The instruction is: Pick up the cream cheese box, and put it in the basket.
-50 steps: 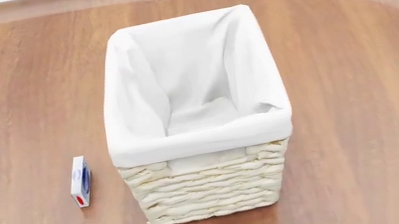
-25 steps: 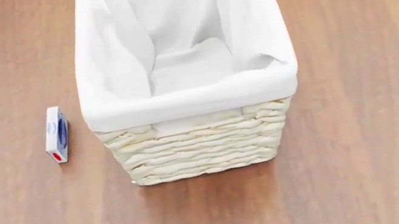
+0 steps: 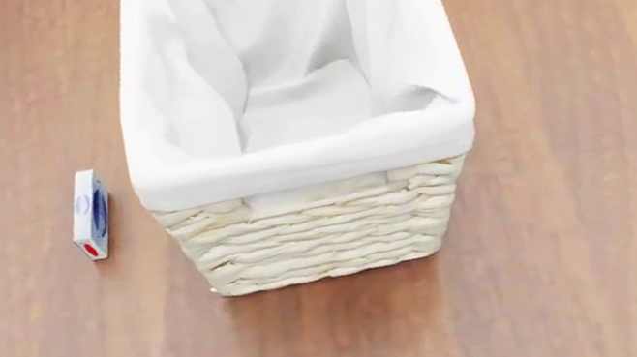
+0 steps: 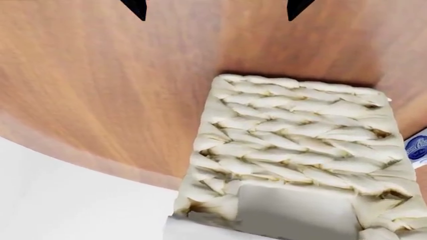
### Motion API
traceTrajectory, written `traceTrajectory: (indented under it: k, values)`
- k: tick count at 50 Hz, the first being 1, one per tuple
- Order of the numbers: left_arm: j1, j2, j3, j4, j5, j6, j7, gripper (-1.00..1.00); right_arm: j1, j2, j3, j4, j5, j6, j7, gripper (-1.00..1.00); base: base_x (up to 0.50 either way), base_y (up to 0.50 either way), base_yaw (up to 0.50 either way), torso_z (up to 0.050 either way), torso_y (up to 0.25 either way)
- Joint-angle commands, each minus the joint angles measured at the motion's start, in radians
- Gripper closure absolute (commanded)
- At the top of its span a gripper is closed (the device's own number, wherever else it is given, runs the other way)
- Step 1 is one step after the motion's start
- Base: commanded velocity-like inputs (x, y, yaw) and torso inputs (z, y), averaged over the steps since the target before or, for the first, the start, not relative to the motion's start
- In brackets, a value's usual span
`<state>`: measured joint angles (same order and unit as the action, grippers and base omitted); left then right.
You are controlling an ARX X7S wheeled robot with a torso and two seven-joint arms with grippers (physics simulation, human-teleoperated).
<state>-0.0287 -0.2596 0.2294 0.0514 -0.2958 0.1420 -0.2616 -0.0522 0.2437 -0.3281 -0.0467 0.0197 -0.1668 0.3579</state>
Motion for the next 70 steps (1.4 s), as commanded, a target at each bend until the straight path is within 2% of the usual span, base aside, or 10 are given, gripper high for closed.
traceTrajectory:
  k: [1, 4, 16, 28, 33, 39, 44, 54, 70]
  values:
    - [-0.141, -0.004, 0.018, -0.088, -0.065, -0.033, 0.083, -1.0, 0.01, 0.004, 0.003, 0.006, 0.012, 0.003, 0.003, -1.0, 0.0, 0.0, 0.0, 0.0, 0.0]
    - [-0.211, 0.009, 0.014, -0.155, -0.068, -0.051, 0.083, -1.0, 0.018, 0.003, 0.002, 0.014, 0.015, 0.005, 0.004, -1.0, 0.0, 0.0, 0.0, 0.0, 0.0]
    - [-0.346, 0.02, 0.0, -0.276, -0.102, -0.101, 0.098, -1.0, 0.023, 0.002, -0.007, 0.021, 0.015, 0.011, 0.007, -1.0, 0.0, 0.0, 0.0, 0.0, 0.0]
    - [-0.515, 0.045, 0.002, -0.496, -0.139, -0.135, 0.176, -1.0, 0.022, 0.007, -0.01, 0.013, 0.022, 0.013, 0.01, -1.0, 0.0, 0.0, 0.0, 0.0, 0.0]
    - [-0.624, 0.075, 0.02, -0.715, -0.138, -0.106, 0.27, -1.0, 0.025, 0.008, -0.011, 0.02, 0.024, 0.011, 0.011, -1.0, 0.0, 0.0, 0.0, 0.0, 0.0]
    - [-0.799, 0.138, 0.012, -1.095, -0.117, 0.049, 0.366, -1.0, 0.027, 0.01, -0.012, 0.022, 0.029, 0.008, 0.012, -1.0, 0.0, 0.0, 0.0, 0.0, 0.0]
    - [-0.908, 0.172, -0.004, -1.336, -0.117, 0.151, 0.425, -1.0, 0.027, 0.012, -0.013, 0.021, 0.033, 0.007, 0.012, -1.0, 0.0, 0.0, 0.0, 0.0, 0.0]
    - [-0.951, 0.174, -0.067, -1.359, -0.066, 0.133, 0.412, -1.0, 0.027, 0.016, -0.017, 0.022, 0.036, 0.007, 0.014, -1.0, 0.0, 0.0, 0.0, 0.0, 0.0]
    - [-0.956, 0.197, -0.304, -1.36, 0.122, 0.083, 0.439, -1.0, 0.029, 0.02, -0.023, 0.018, 0.042, 0.012, 0.018, -1.0, 0.0, 0.0, 0.0, 0.0, 0.0]
